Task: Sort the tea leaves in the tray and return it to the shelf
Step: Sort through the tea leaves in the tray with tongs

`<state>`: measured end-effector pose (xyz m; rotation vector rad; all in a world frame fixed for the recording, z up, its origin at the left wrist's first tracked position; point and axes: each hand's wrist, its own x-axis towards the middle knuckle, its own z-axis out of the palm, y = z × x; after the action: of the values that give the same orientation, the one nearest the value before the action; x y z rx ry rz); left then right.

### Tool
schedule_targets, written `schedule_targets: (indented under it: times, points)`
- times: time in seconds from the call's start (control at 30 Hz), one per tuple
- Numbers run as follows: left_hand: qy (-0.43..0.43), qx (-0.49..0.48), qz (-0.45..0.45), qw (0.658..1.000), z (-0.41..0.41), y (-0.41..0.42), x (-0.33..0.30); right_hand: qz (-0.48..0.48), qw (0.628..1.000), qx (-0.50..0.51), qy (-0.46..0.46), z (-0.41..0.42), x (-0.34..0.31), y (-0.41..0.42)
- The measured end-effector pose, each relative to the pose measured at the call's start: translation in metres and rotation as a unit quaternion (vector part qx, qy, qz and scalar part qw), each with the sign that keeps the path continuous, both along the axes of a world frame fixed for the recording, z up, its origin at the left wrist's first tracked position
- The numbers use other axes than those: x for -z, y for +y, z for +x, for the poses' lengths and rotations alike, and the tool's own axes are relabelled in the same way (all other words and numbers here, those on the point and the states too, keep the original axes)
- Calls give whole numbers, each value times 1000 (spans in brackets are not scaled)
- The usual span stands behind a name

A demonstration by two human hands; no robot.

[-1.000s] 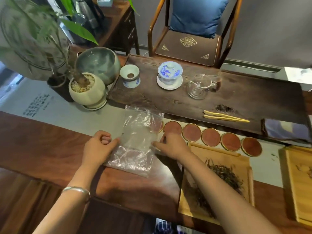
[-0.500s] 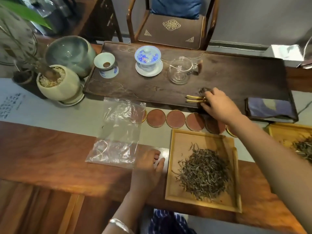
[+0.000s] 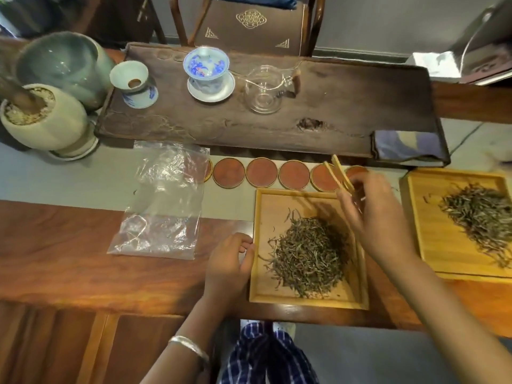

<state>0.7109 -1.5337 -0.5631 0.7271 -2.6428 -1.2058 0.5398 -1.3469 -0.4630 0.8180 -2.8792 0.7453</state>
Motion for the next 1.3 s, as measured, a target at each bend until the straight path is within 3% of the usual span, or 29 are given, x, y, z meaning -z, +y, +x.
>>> schedule_targets:
  times: [0.1, 0.23, 0.6, 0.97, 1.3]
  points:
    - [26, 19, -22, 999, 2, -2, 6, -21, 997, 57, -54, 67, 13, 39]
    - [23, 22, -77, 997, 2, 3, 13, -15, 994, 94, -62, 114, 37, 58]
    - [57, 7, -106, 993, 7, 7, 25, -38, 997, 58, -34, 133, 70, 39]
    - [61, 7, -112, 992, 8, 5, 29, -42, 998, 49, -23, 142, 61, 36]
    - [57, 10, -105, 993, 7, 5, 27, 9, 999, 8, -38, 161, 60, 27]
